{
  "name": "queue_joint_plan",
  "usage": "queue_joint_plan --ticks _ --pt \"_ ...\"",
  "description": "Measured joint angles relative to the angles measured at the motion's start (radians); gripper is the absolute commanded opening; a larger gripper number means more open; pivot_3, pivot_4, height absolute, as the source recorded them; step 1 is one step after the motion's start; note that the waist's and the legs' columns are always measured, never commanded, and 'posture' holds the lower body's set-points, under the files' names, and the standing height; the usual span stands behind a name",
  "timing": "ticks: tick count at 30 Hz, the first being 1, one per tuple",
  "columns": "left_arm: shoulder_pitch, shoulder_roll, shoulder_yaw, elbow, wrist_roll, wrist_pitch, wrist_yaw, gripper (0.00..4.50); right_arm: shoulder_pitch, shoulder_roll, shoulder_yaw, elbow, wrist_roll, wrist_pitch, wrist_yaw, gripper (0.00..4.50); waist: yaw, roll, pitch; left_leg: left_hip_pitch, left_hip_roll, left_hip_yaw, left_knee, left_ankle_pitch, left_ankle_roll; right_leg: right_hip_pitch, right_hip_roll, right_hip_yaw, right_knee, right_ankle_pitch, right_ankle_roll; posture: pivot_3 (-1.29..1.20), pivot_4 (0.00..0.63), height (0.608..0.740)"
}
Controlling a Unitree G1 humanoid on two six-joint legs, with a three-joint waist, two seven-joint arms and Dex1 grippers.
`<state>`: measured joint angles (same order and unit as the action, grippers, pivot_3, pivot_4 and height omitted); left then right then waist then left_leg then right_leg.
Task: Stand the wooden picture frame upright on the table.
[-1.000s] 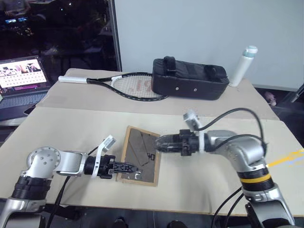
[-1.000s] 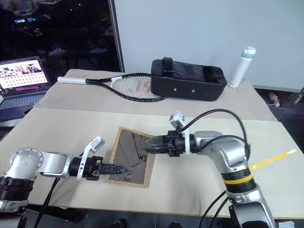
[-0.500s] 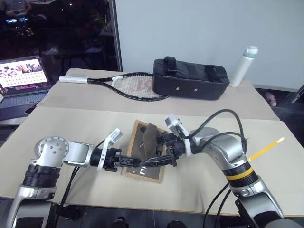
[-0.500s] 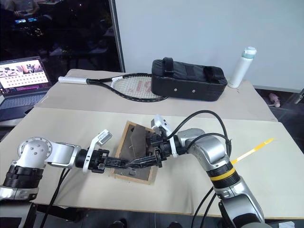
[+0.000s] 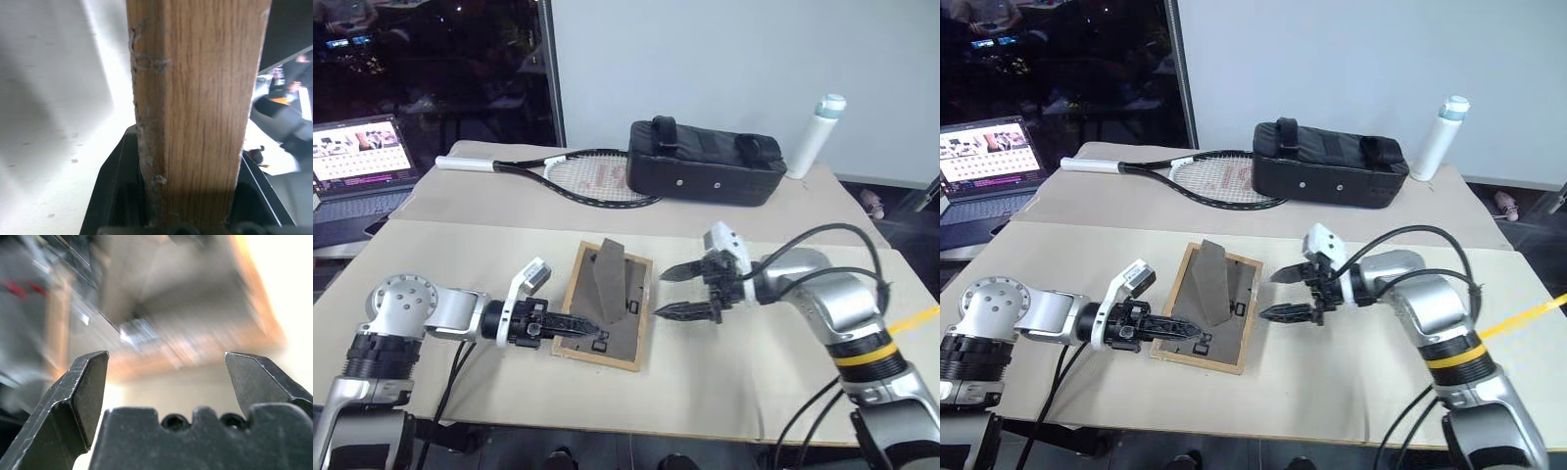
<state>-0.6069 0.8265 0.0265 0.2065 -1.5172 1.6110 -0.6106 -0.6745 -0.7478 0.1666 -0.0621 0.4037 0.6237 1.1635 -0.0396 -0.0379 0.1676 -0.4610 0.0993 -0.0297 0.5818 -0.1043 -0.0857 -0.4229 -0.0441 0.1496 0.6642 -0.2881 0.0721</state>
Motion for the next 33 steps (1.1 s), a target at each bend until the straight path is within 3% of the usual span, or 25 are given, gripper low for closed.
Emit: queue_joint_plan --ticks 2,5,9,13,17,23,28,30,33 --pt "0.011 0.022 -0.016 0.059 -0.024 0.000 -0.013 1.16 0.023 -0.018 -0.035 -0.004 -0.020 -0.044 -0.021 4.40 -0.005 0.000 0.000 0.000 0.000 0.000 -0.001 0.000 0.000 0.000 0.000 0.000 0.000 0.000 0.000 0.00 0.150 0.709" --pt "0.013 0.060 -0.127 0.177 -0.134 0.001 -0.054 1.16 0.082 -0.010 -0.037 -0.002 -0.160 -0.297 -0.107 4.40 -0.008 0.000 0.000 0.001 0.000 0.000 0.000 0.000 0.000 -0.001 0.000 0.000 0.000 -0.004 0.006 0.00 0.150 0.709" --pt "-0.058 0.142 -0.381 0.306 -0.324 0.001 -0.128 1.16 0.140 0.022 -0.004 0.071 -0.411 -0.741 -0.287 4.40 -0.005 0.000 0.000 0.000 0.000 0.000 0.002 0.000 0.000 0.000 0.000 0.000 0.000 -0.004 0.007 0.00 0.150 0.709" --pt "-0.183 0.171 -0.629 0.368 -0.411 0.001 -0.268 1.16 0.150 0.060 0.037 0.101 -0.664 -1.056 -0.505 4.40 -0.003 0.001 0.001 0.000 0.000 0.000 0.003 0.000 0.000 0.000 0.000 0.000 0.001 -0.004 0.007 0.00 0.150 0.709" --pt "-0.271 0.182 -0.772 0.402 -0.417 0.000 -0.375 1.16 0.149 0.102 0.083 0.103 -0.774 -1.195 -0.592 4.40 -0.003 0.001 0.001 0.000 0.000 0.000 0.005 0.000 0.000 0.002 0.000 0.000 0.001 -0.004 0.006 0.00 0.150 0.709" --pt "-0.352 0.196 -0.915 0.415 -0.422 0.000 -0.479 1.16 0.089 0.144 0.104 0.124 -0.774 -1.231 -0.596 4.40 -0.004 0.001 0.001 0.000 0.000 -0.001 0.008 0.000 0.000 0.003 0.000 0.000 0.003 -0.004 0.007 0.00 0.150 0.709" --pt "-0.383 0.195 -0.977 0.417 -0.428 0.000 -0.512 1.16 0.067 0.191 0.140 0.133 -0.743 -1.230 -0.563 3.10 -0.003 0.001 0.001 0.000 0.000 -0.001 0.008 0.000 0.000 0.003 0.000 0.000 0.004 -0.004 0.007 0.00 0.150 0.709" --pt "-0.394 0.195 -0.992 0.419 -0.432 0.000 -0.522 1.16 0.067 0.203 0.151 0.134 -0.725 -1.226 -0.541 2.27 -0.002 0.001 0.001 0.000 0.000 -0.001 0.008 0.000 0.000 0.003 0.000 0.000 0.004 -0.004 0.007 0.00 0.150 0.709" --pt "-0.401 0.196 -0.999 0.419 -0.439 0.002 -0.540 1.16 0.067 0.203 0.157 0.135 -0.701 -1.224 -0.517 1.39 -0.002 0.001 0.001 0.000 0.000 -0.001 0.009 0.000 0.000 0.004 0.000 0.000 0.004 -0.004 0.007 0.00 0.150 0.709"
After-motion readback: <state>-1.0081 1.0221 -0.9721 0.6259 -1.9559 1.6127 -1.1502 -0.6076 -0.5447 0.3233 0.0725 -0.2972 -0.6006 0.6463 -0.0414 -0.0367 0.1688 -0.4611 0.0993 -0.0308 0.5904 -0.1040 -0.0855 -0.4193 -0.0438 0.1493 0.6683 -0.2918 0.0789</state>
